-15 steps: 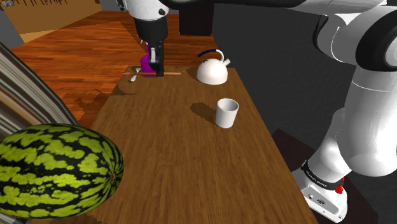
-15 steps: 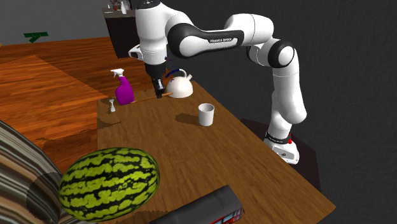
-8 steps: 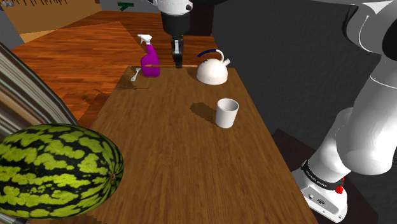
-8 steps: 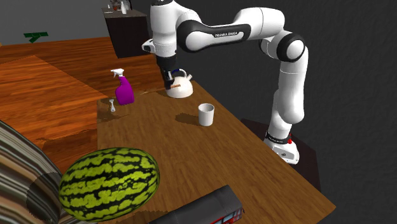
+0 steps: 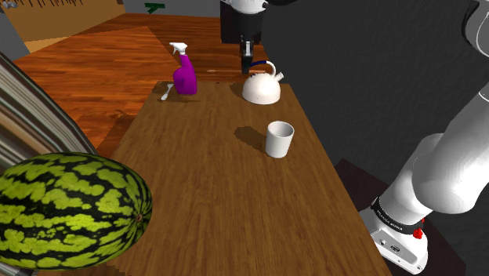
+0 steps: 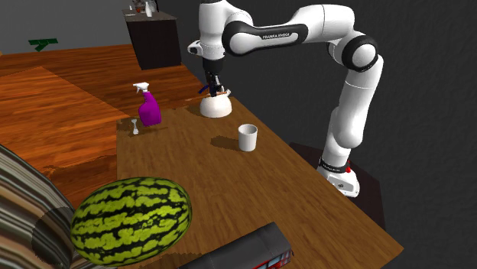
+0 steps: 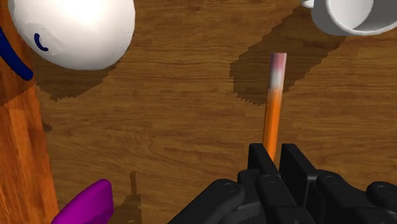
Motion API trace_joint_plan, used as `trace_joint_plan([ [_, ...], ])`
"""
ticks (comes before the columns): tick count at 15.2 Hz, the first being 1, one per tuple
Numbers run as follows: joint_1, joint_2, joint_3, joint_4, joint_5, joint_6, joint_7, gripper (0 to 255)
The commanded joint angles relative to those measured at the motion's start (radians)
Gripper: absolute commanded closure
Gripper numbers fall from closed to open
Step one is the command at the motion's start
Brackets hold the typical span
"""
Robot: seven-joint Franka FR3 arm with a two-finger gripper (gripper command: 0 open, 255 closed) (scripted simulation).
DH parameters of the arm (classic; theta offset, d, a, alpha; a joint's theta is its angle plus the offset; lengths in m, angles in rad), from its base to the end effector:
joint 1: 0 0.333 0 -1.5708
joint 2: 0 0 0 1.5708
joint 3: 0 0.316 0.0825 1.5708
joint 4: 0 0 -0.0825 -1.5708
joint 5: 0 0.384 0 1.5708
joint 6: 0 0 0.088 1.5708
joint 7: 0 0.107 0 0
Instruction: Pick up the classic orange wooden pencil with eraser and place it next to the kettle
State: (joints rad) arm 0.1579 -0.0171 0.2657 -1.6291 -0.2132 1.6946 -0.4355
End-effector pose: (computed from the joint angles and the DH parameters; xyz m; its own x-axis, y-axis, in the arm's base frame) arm 0.5191 0.2133 0.6195 0.6411 0.7672 -0.0194 0.7498 -0.6208 0.2290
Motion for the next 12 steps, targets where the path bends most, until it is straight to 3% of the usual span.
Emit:
trace_joint_plan([
  [1,-0.027,-0.028,-0.028,-0.034,0.011,0.019,-0.055,255],
  [8,-0.107,-0.093,-0.128,-0.116,0.035,0.072,-0.23,255],
  [12,-0.107,-0.101,-0.129,-0.179,0.034,0.126,-0.222,255],
])
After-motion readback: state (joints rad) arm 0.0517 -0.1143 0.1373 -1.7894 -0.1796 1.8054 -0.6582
